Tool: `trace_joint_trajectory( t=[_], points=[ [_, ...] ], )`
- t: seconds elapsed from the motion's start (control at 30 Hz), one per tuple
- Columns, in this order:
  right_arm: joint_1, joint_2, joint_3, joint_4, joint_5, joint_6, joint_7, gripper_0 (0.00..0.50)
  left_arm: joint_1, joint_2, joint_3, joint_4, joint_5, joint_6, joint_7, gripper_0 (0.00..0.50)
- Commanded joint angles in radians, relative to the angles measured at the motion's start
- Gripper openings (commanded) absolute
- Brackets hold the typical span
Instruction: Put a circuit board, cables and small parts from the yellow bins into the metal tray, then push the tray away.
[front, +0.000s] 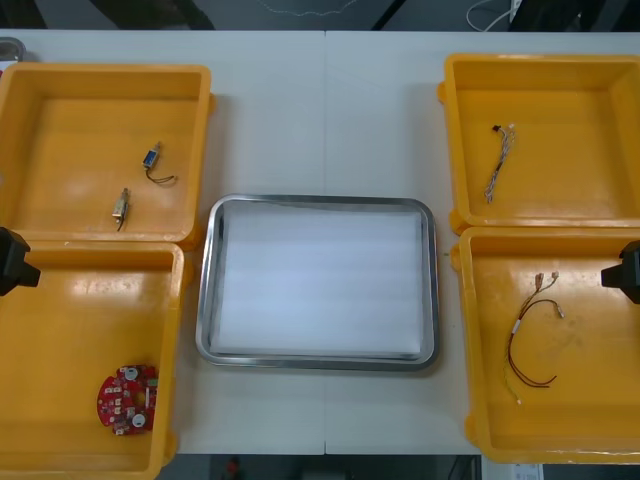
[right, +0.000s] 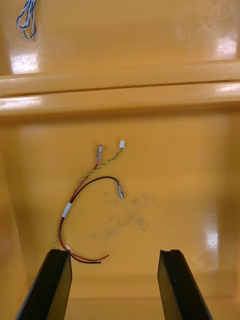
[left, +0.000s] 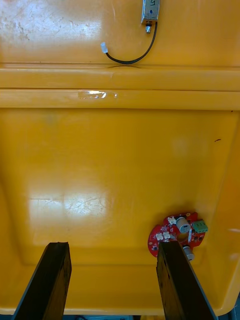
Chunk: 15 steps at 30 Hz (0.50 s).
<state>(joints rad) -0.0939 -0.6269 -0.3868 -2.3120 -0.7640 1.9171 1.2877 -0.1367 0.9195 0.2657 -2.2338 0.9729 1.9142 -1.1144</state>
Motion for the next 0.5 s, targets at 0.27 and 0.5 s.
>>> trace_joint_trajectory(
  t=[0.27,0.5],
  points=[
    [0.019,-0.037,0.006,-0.032,0.0,0.003,-0.005,0.5,0.016,0.038,0.029,-0.017,0.003,0.006,-0.094,0.5],
    [0.019,-0.037,0.006,-0.032,0.0,0.003,-0.005,0.5,0.016,0.038,0.029,-0.017,0.003,0.006,-0.094,0.5]
  ],
)
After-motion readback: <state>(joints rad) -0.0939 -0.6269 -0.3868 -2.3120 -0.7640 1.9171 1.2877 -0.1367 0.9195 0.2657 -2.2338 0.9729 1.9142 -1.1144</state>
